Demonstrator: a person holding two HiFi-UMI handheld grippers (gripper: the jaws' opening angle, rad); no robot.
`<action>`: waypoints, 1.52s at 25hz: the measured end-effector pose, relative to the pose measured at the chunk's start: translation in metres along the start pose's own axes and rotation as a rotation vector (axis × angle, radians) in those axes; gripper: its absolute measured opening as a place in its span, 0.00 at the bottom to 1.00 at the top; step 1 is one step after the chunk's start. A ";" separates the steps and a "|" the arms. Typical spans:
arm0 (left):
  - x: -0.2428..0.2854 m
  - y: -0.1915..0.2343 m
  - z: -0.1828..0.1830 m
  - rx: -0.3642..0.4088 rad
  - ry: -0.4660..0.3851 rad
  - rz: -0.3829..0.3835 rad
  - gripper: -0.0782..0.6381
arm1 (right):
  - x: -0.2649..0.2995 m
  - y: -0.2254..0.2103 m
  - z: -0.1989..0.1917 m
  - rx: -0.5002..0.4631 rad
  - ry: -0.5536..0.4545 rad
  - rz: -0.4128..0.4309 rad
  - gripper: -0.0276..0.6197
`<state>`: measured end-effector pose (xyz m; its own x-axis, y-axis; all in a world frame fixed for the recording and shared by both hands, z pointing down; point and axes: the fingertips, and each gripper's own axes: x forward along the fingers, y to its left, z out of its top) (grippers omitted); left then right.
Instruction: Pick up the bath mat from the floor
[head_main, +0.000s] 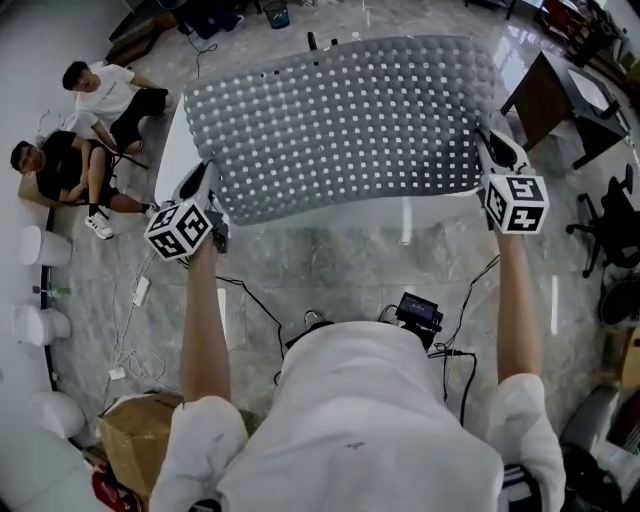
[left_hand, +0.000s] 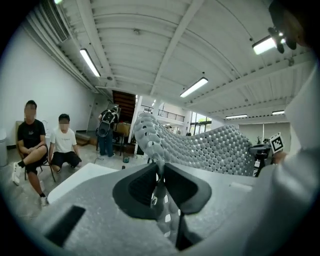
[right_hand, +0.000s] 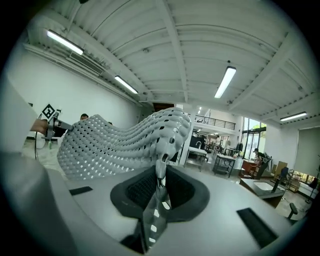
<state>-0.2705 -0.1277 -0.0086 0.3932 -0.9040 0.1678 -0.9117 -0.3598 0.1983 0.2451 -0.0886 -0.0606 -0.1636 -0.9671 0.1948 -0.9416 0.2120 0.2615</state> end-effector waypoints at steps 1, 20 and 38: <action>0.000 0.000 0.015 0.009 -0.027 -0.002 0.19 | -0.001 -0.004 0.011 0.002 -0.024 -0.006 0.13; -0.017 -0.025 0.157 0.137 -0.300 -0.048 0.18 | -0.030 -0.026 0.101 0.069 -0.269 -0.006 0.13; -0.018 -0.038 0.153 0.163 -0.267 -0.071 0.18 | -0.031 -0.015 0.092 0.073 -0.255 0.005 0.13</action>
<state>-0.2607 -0.1334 -0.1671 0.4312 -0.8961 -0.1049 -0.8986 -0.4370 0.0391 0.2377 -0.0745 -0.1577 -0.2286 -0.9722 -0.0515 -0.9578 0.2151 0.1908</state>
